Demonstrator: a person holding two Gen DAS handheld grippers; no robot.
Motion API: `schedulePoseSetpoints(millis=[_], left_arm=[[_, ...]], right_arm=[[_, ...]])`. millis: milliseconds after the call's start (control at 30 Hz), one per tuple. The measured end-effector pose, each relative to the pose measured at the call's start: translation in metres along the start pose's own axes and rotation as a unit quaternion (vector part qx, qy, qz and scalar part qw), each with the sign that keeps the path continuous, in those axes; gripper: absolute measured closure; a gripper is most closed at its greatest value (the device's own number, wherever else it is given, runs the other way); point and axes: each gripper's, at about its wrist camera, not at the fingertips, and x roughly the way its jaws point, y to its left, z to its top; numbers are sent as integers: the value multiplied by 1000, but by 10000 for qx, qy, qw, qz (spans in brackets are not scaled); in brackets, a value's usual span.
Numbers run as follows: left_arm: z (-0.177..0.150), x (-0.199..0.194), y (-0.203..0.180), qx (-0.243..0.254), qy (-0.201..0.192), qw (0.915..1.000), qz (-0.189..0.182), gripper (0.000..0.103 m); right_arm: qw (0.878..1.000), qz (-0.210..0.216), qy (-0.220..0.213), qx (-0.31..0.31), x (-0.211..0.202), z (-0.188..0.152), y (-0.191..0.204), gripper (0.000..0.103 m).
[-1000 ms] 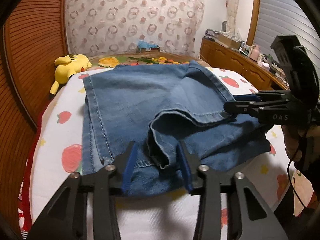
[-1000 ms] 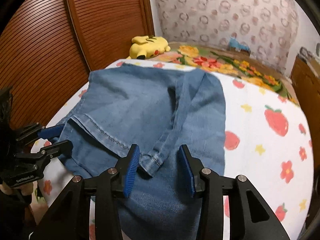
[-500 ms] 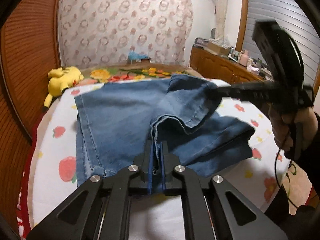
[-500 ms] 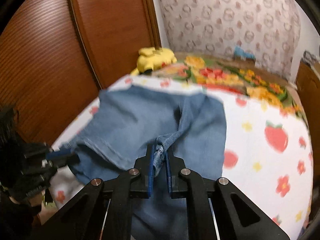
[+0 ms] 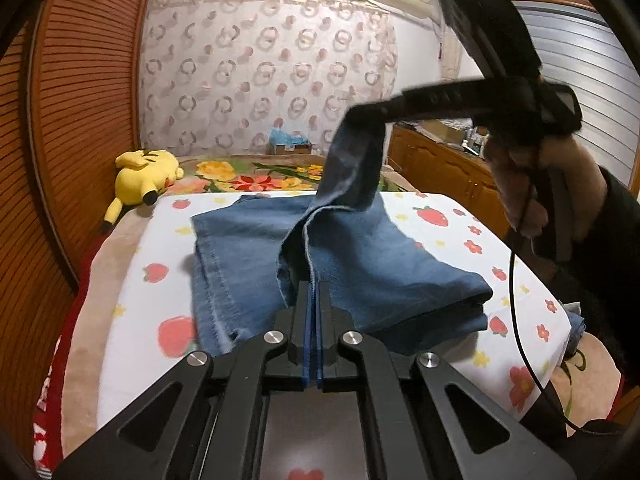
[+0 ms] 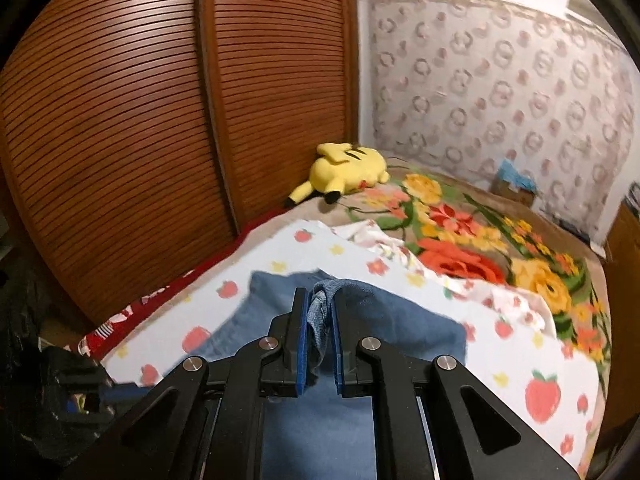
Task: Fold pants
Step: 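Pinch the jeans edge with the left tool while the right tool lifts the leg, fold over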
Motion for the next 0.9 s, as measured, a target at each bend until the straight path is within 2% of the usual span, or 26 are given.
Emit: schedulePoseSetpoints(millis=[167,433,467,533,600,667,833,867,900], left_arm=[[-8,3,18,-179,138,9997,107,101],[-25,18,27,-273,484,9983,148,101],[-26,19,28,-284,502,9982,152,101],[-29,18,29,-302,517,9981,166,101],[-28,16,30,-321,480,9982,180,101],[-27,11,32,-352,436,9983,177,101],[-18,7,33,-318,359,9986,232,101],[-16,7,32,-301,373,9986,236,99],[-15,8,31,-288,390,9985,246,93]], right_arm=[[9997,206,47,-117,32,10,-1,93],[9985,366,400,-89,69,0,-12,92],[9983,376,439,-62,66,1,-14,90],[9978,444,484,41,69,1,-18,74],[9983,323,477,37,68,5,-19,69],[9988,185,452,-7,64,4,-17,69],[9993,188,318,38,44,-5,-21,69],[9994,170,303,61,42,-10,-23,69],[9994,147,291,83,39,-15,-26,69]])
